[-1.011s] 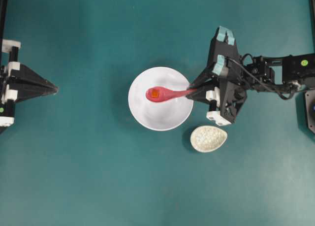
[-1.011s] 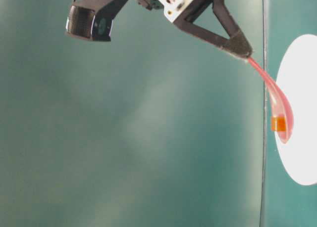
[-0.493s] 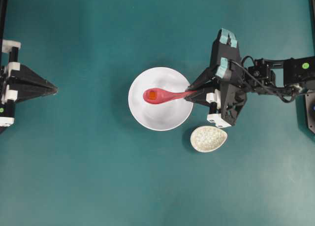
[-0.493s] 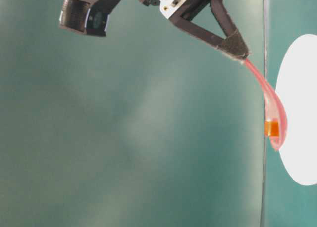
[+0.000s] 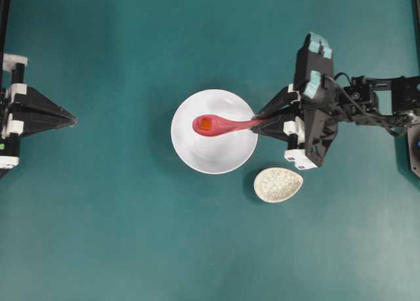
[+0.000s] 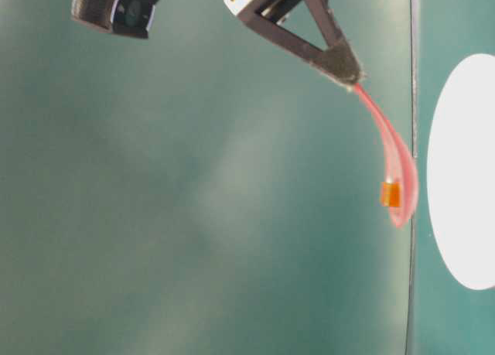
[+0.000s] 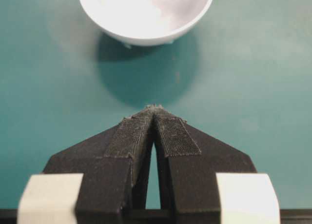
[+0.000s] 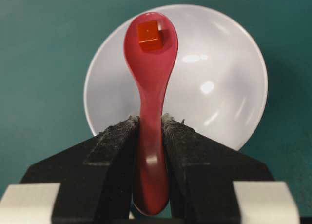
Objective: Grip the spoon and scoop the red block from the bowl with right arm.
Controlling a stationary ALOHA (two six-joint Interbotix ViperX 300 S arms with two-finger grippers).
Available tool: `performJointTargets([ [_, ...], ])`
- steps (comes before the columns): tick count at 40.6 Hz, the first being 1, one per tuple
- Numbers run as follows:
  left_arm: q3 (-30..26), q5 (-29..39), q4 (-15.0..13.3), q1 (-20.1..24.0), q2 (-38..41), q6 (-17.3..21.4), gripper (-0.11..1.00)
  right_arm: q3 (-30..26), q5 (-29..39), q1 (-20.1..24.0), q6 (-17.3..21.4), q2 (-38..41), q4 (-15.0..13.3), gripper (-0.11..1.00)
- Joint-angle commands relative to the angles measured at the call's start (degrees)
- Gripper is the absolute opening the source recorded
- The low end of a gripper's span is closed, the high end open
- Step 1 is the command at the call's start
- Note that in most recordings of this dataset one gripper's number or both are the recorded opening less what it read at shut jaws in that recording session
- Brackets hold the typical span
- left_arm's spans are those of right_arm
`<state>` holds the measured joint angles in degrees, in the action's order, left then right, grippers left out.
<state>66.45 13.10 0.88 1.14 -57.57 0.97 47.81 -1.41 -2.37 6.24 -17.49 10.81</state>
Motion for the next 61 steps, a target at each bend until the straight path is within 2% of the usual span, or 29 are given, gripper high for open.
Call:
performJointTargets([
  [1,-1.67,-0.18,0.09,-0.09,0.26,-0.09,0.0,-0.26,-0.62,0.18,0.18,-2.11,0.09,0.24],
  [61,-1.67,-0.53,0.09,-0.09,0.26,-0.18,0.0,-1.93,-1.05,0.18,0.18,-3.69,0.09,0.24],
])
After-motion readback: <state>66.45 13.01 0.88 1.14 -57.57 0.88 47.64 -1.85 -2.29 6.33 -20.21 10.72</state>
